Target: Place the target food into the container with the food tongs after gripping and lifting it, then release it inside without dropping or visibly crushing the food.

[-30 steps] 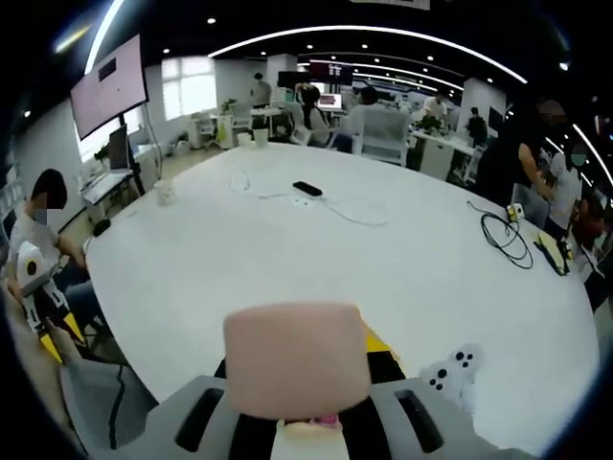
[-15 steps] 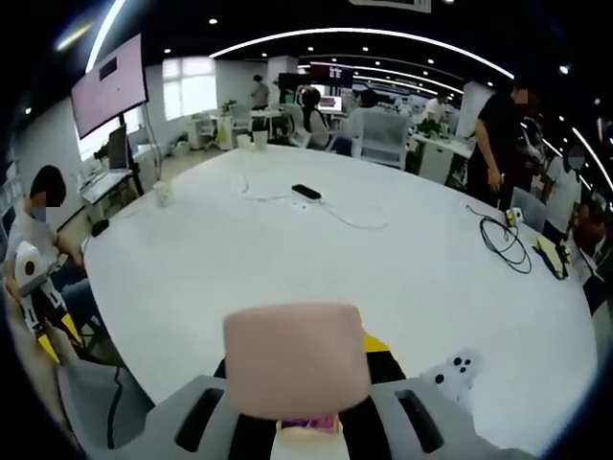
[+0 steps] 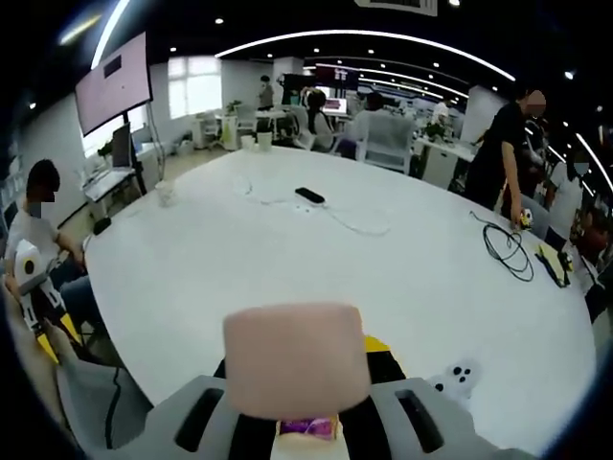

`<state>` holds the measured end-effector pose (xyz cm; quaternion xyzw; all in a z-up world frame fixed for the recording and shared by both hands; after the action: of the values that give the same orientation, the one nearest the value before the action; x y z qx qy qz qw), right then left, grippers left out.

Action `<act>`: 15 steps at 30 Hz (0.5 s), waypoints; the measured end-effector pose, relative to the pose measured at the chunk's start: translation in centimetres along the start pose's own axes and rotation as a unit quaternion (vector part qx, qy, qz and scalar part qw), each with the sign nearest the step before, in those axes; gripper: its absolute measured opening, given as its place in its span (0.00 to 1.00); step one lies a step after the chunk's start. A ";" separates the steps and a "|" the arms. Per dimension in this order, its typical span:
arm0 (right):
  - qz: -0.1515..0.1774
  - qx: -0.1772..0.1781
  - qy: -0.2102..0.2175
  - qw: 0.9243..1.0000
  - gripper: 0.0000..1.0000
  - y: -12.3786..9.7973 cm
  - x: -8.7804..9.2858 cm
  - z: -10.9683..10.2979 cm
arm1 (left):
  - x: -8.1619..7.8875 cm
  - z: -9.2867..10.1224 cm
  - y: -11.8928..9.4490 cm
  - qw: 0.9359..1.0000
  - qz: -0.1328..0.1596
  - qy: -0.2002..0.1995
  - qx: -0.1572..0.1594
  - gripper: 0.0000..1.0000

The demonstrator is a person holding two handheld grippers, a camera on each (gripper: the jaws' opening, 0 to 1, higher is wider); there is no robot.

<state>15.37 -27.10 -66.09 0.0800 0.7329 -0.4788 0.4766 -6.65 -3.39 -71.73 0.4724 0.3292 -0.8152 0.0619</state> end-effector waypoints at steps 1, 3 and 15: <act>0.000 0.000 -0.001 1.000 0.21 0.0 0.0 0.0 | 0.0 0.0 0.0 1.000 0.000 0.000 0.000 0.32; 0.000 -0.001 -0.003 1.000 0.21 0.0 -0.3 0.1 | 0.0 0.1 0.0 1.000 0.000 0.000 0.000 0.32; 0.008 -0.004 -0.008 1.000 0.21 0.3 -1.5 0.5 | -0.1 0.0 0.1 1.000 0.000 -0.001 0.000 0.32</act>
<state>16.69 -26.83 -65.17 0.0800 0.7305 -0.4729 0.4862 -6.56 -3.50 -71.66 0.4715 0.3295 -0.8156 0.0622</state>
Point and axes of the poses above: the point that each gripper's makers call its tool centre point, and the gripper's own axes: y roughly forward along the fingers, z roughly to its right, x roughly out of its underside, the point moved 1 cm from there along -y, roughly backward along the fingers, and after that the axes turned 13 degrees about -x, right-handed, at the moved point
